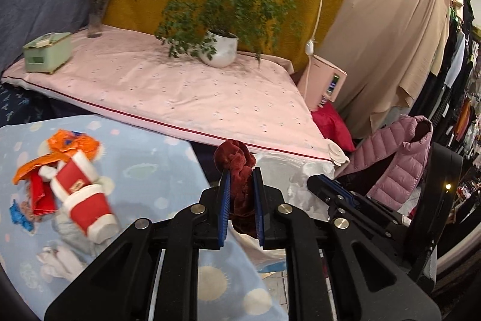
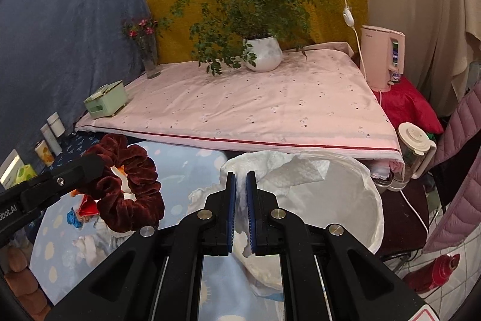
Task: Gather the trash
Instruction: 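Carry the scrunchie over the wastebasket with the left gripper and release, then return the left gripper to the table and grasp the white glove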
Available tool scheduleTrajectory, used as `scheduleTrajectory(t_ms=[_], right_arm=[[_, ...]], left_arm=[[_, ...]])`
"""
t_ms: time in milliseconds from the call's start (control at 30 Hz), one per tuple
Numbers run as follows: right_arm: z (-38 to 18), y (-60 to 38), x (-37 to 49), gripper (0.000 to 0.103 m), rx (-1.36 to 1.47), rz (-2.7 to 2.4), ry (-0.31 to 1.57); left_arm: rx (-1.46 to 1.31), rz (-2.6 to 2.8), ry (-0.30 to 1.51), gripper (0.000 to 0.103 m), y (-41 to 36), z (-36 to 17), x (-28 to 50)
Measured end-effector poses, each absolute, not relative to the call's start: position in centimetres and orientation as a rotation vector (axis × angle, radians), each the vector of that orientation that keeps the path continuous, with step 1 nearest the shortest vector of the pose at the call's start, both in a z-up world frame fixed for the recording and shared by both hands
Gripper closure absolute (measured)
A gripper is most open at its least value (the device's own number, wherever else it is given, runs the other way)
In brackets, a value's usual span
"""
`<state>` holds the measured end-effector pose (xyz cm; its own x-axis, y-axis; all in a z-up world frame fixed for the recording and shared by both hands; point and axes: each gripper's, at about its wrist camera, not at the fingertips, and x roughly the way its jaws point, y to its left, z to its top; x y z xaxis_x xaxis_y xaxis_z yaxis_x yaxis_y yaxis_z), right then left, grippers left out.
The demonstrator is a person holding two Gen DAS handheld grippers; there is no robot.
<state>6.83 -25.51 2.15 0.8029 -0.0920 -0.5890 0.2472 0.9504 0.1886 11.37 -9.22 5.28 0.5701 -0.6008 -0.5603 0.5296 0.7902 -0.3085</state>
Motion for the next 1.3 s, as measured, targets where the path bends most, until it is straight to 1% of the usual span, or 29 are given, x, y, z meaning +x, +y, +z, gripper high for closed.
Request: scheduleTrajectory(t_ms=[300,367,433,467,500,533,567,600,800,900,967,1000,1300], right_arm=[[-1.5,-30.3,7.4,0.096,0.307,-0.246,0.67],[-2.1,-30.9,7.3,0.094,0.315,-0.249,0.677],[-2.5,-31.4,7.2,0.091,0.322,-0.262,0.674],[-2.6,-31.6,7.2,0.087,0.328,-0.267,0.675],[-2.7,-31.9,7.1,0.078,0.333,-0.275,0.671],[-2.7,-32.1,7.0,0.072,0.337,-0.285,0.664],[-2.6,-32.3,6.8,0.063,0.339,-0.294,0.655],[-2.4,-32.3,6.6,0.058,0.337,-0.301,0.646],[-1.0,-31.5,6.0,0.053,0.31,-0.293,0.623],[-0.1,-30.2,5.6,0.049,0.291,-0.277,0.607],[0.4,-29.4,5.4,0.048,0.289,-0.26,0.598],[0.7,-28.9,5.3,0.047,0.285,-0.252,0.594],[2.1,-23.3,5.5,0.043,0.239,-0.173,0.585]], left_arm=[[-0.066,-0.727,0.781,0.089,-16.8,2.2,13.1],[-0.056,-0.729,0.798,0.088,-18.0,1.4,13.6],[-0.054,-0.726,0.812,0.085,-18.8,0.7,13.8],[-0.058,-0.715,0.818,0.082,-19.1,0.5,13.9],[-0.062,-0.7,0.819,0.073,-19.1,0.4,14.0],[-0.065,-0.686,0.811,0.068,-19.1,0.4,14.0],[-0.061,-0.671,0.801,0.06,-19.1,0.4,13.9],[-0.056,-0.662,0.794,0.057,-19.1,0.5,13.9],[-0.064,-0.623,0.782,0.054,-17.5,0.9,13.8],[-0.066,-0.586,0.768,0.047,-16.0,1.3,13.5],[-0.069,-0.558,0.756,0.045,-14.7,1.5,13.2],[-0.073,-0.543,0.752,0.041,-14.0,1.6,13.1],[-0.099,-0.372,0.744,0.028,-6.3,1.1,12.5]])
